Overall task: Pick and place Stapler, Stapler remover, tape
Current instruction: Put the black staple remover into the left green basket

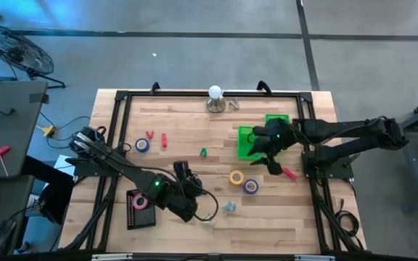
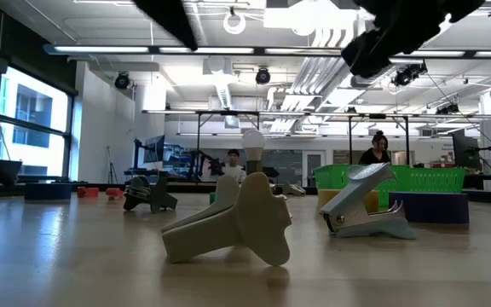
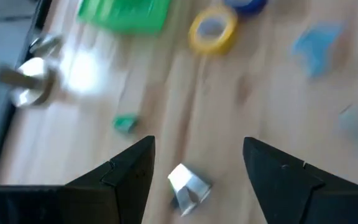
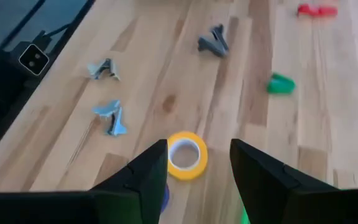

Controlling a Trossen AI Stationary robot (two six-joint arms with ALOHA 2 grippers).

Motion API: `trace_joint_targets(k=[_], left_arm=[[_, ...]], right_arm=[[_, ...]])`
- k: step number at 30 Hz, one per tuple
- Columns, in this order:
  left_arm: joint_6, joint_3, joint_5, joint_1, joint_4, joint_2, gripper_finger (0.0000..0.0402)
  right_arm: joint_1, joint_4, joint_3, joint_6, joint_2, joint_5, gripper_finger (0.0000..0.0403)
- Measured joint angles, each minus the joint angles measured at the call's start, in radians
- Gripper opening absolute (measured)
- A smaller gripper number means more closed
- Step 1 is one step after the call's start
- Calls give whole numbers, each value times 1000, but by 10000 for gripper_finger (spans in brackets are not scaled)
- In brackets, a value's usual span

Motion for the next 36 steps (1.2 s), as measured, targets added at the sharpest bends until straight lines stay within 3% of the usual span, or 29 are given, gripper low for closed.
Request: trace_joint_targets(k=[7, 18, 30, 36], left_arm=[[48, -2, 0, 3, -308, 54, 237], [54, -1, 139, 142, -293, 132, 237], [-192, -1, 509, 319, -227, 148, 237], [-402, -1, 566, 351, -199, 159, 237]], right_arm=[[104, 29, 0, -4, 0, 81, 163], [139, 33, 0, 6, 0, 87, 154], [138, 26, 0, 26, 0, 85, 151], [138, 26, 0, 22, 0, 84, 145]])
